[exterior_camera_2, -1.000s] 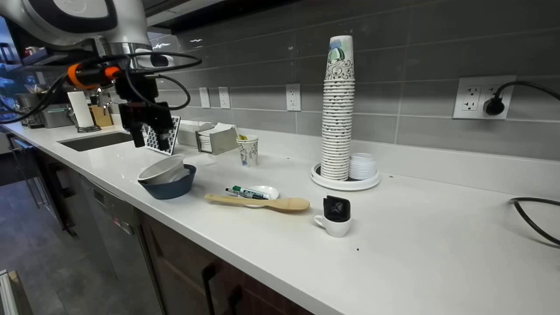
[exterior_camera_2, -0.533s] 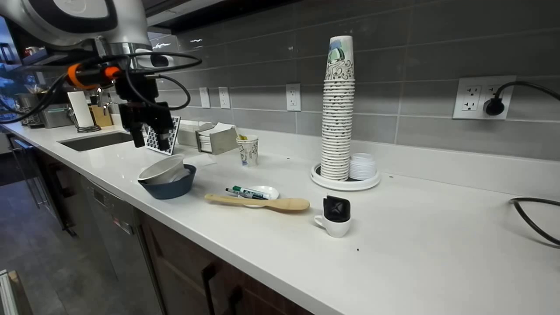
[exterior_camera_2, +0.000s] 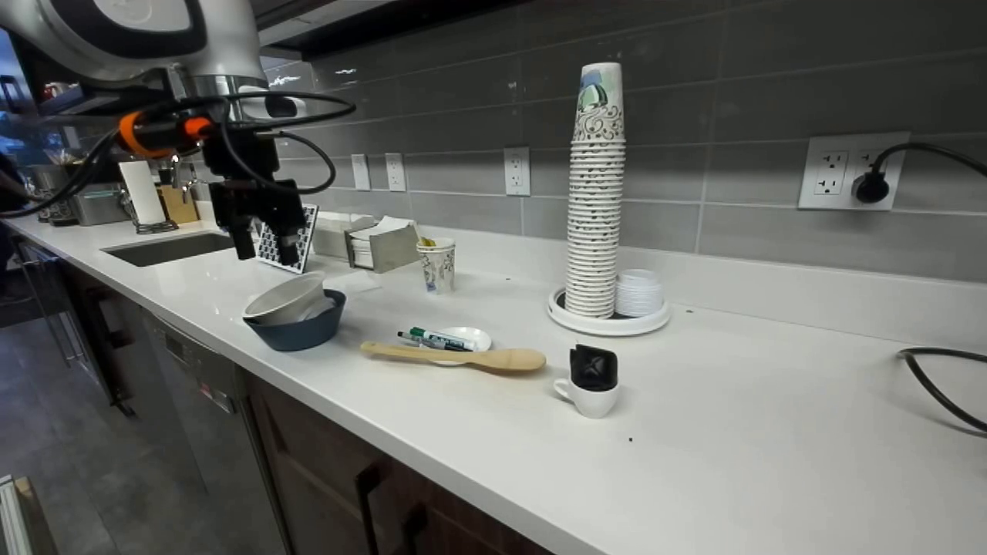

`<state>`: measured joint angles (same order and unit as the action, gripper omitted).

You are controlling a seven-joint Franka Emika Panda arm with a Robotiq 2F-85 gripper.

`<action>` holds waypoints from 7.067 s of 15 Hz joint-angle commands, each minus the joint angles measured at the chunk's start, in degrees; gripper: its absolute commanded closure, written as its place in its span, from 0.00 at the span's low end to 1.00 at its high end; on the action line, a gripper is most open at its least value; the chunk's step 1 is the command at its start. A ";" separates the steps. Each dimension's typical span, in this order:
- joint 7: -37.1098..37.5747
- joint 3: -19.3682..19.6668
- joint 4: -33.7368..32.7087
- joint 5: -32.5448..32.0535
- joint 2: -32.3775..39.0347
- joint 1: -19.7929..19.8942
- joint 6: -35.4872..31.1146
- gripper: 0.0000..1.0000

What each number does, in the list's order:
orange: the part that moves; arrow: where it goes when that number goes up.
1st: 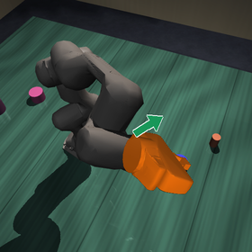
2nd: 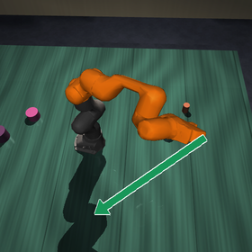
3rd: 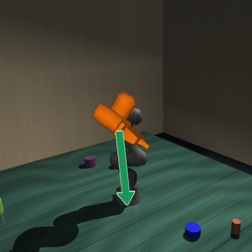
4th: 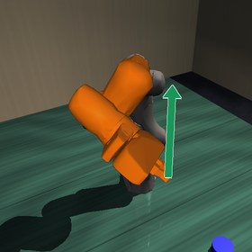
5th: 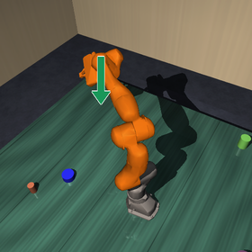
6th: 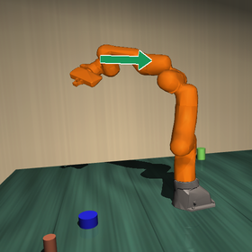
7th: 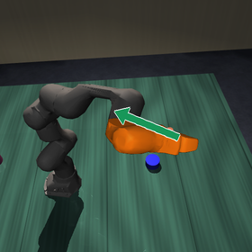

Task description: Move the upright cups to the right

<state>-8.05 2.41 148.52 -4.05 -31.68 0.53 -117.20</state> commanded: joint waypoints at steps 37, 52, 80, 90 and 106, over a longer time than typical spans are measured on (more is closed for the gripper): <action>24.45 -2.00 -40.70 5.93 43.35 -1.48 -10.37 0.00; 41.46 -0.95 -62.78 15.20 63.09 -4.08 -13.04 0.15; 26.90 2.69 -33.67 21.84 36.78 5.64 -6.45 0.99; 29.12 6.94 -35.32 22.38 39.67 8.37 -7.61 0.99; 65.47 15.93 -66.85 20.73 64.98 16.36 -2.63 0.99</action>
<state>50.21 18.17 90.43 17.59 27.52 16.15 -124.07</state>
